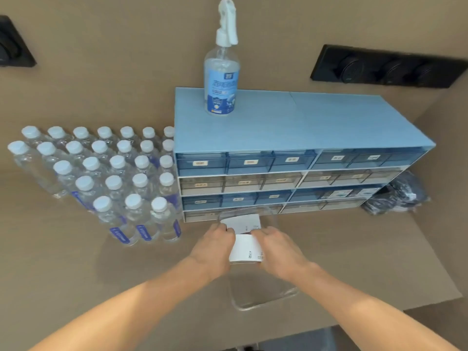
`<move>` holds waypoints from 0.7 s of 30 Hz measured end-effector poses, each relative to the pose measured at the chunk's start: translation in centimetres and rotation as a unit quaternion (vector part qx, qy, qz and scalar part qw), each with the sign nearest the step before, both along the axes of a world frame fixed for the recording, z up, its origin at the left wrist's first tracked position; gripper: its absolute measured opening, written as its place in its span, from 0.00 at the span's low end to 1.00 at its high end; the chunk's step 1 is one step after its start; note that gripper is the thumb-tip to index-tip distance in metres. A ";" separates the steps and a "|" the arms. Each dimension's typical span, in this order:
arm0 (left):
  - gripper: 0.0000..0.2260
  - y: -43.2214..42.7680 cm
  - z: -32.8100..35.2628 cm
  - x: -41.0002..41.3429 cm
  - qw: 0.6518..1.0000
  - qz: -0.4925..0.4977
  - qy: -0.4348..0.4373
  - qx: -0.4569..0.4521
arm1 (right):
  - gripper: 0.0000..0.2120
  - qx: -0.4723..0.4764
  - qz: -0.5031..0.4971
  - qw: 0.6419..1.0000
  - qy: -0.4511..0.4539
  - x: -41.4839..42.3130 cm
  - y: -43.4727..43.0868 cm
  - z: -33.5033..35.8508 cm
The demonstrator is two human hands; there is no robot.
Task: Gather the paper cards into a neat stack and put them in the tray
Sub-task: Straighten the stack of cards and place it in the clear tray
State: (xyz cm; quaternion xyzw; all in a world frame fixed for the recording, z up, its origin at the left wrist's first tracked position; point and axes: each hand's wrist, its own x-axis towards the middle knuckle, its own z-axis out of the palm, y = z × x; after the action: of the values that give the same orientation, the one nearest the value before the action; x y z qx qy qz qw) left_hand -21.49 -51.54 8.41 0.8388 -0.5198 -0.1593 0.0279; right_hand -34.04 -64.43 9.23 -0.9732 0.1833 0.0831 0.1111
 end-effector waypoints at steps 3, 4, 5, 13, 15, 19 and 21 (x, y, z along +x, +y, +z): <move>0.21 -2.8 -1.9 -2.1 0.999 0.019 0.000 0.028 | 0.17 0.017 0.010 1.000 0.021 -1.4 -3.1 -1.9; 0.22 -3.4 -2.5 -2.7 0.999 0.028 0.001 0.041 | 0.18 0.026 0.016 0.999 0.030 -1.6 -3.7 -2.6; 0.22 -4.0 -3.2 -3.1 0.998 0.039 0.002 0.051 | 0.18 0.031 0.024 0.998 0.043 -1.7 -4.3 -3.1; 0.27 -6.1 -6.3 -4.4 0.977 0.097 -0.020 0.189 | 0.18 -0.045 0.100 0.987 0.113 0.4 -4.1 -6.0; 0.27 -6.7 -6.8 -4.5 0.969 0.107 -0.033 0.222 | 0.17 -0.068 0.114 0.983 0.126 0.7 -4.0 -6.8; 0.27 -7.4 -7.4 -4.8 0.961 0.113 -0.038 0.249 | 0.19 -0.080 0.120 0.981 0.132 0.8 -4.3 -8.0; 0.26 -7.6 -7.7 -4.7 0.960 0.116 -0.040 0.252 | 0.20 -0.072 0.122 0.983 0.119 0.9 -4.3 -8.5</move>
State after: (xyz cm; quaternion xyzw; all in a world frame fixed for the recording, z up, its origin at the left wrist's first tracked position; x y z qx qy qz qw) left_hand -26.16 -59.18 0.68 0.8787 -0.3631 -0.2474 -0.1866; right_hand -33.09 -68.75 0.77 -0.9768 0.0810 0.1981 0.0071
